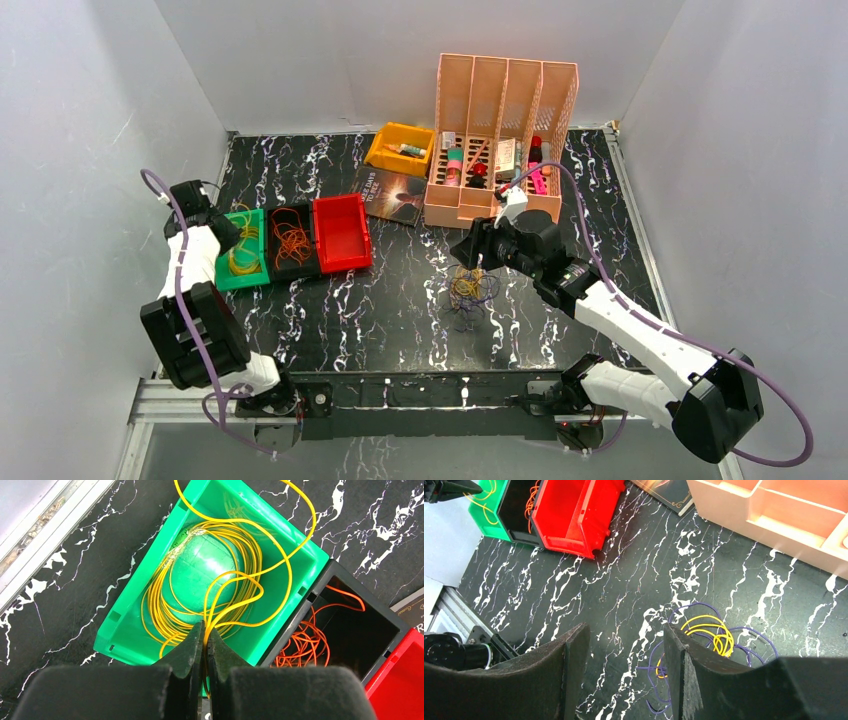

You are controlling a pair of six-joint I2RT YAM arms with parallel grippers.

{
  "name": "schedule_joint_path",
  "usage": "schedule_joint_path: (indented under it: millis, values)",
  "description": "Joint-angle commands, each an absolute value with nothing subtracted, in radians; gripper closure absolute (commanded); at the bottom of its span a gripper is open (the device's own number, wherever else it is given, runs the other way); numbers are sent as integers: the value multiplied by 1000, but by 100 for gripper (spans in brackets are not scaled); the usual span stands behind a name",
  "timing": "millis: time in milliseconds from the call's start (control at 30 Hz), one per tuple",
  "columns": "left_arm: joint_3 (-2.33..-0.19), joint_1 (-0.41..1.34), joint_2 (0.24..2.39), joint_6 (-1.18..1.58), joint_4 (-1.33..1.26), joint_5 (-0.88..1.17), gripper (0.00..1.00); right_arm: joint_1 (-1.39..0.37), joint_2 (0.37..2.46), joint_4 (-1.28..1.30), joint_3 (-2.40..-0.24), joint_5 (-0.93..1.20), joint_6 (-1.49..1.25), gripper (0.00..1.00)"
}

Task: Untangle the cables

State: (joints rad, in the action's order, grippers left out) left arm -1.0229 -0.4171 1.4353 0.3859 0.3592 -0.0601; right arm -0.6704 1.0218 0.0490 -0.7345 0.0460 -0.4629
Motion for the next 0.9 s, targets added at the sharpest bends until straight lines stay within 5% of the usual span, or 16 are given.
schedule_joint_path:
  millis: [0, 67, 233, 333, 867]
  values:
    - [-1039, -425, 1417, 379, 362, -70, 100, -672, 1023, 12, -750, 59, -447, 36]
    - [-1043, -425, 1417, 379, 368, -73, 99, -672, 1024, 12, -749, 64, -448, 36]
    - [-1031, -425, 1385, 389, 352, -54, 63, -672, 1021, 12, -746, 65, -449, 36]
    - [-997, -425, 1344, 398, 329, -45, 52, -672, 1022, 10, -744, 67, -452, 36]
    - [-964, -425, 1298, 452, 463, 2, 53, -672, 1025, 6, -733, 74, -445, 36]
